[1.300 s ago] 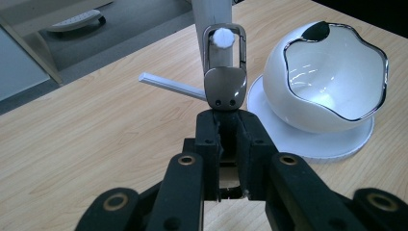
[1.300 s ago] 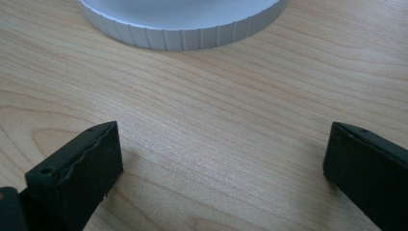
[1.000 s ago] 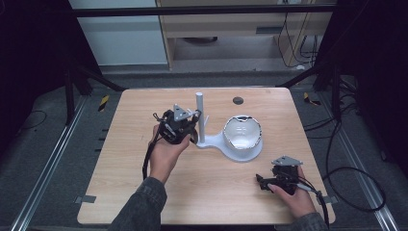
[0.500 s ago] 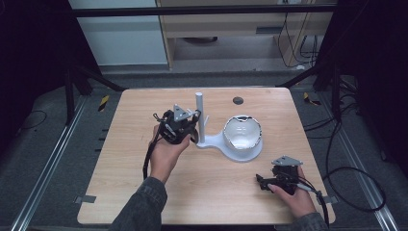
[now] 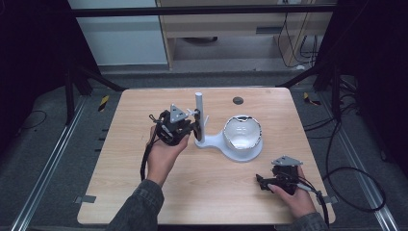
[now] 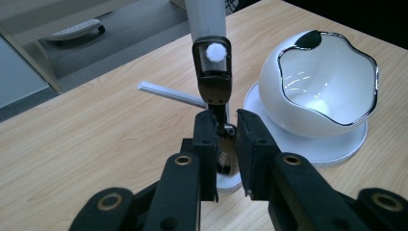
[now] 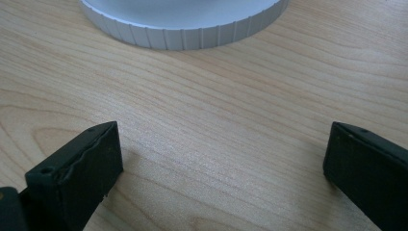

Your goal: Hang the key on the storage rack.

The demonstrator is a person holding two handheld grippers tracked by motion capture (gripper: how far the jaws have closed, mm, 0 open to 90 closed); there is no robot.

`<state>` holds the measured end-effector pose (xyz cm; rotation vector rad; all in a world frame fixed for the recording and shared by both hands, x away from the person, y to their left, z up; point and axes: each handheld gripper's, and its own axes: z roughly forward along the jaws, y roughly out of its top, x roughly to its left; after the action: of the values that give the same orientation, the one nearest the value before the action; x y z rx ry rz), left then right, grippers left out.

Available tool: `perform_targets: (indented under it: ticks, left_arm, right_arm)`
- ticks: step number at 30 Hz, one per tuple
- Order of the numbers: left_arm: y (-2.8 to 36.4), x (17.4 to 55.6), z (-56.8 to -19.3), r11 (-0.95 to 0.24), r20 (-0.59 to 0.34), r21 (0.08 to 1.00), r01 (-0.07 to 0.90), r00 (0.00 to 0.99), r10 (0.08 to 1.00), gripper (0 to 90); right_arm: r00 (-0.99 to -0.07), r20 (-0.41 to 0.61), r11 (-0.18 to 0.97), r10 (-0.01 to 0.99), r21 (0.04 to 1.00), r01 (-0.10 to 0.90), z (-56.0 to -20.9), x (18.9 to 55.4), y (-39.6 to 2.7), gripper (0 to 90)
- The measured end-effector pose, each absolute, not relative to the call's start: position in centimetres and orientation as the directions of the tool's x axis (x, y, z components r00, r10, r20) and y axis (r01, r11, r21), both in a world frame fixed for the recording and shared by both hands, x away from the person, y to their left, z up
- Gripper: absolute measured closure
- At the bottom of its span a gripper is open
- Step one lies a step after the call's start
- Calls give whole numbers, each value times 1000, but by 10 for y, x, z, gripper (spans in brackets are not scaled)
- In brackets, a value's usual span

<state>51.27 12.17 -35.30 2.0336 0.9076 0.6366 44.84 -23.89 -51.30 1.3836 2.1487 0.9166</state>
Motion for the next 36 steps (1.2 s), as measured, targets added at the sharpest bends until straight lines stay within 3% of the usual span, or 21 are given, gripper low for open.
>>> perform_targets:
  ticks: [23,31,36]
  left_arm:
    - [131,489,-369,-512,166,773,375,660,733,634]
    - [133,483,-381,-499,111,760,415,674,730,324]
    - [138,477,-391,-520,99,738,430,693,714,187]
  right_arm:
    - [-414,1,286,910,721,631,-513,448,-239,4]
    - [-416,-3,290,909,722,629,-513,448,-239,4]
    - [-416,-2,289,909,722,629,-513,448,-239,4]
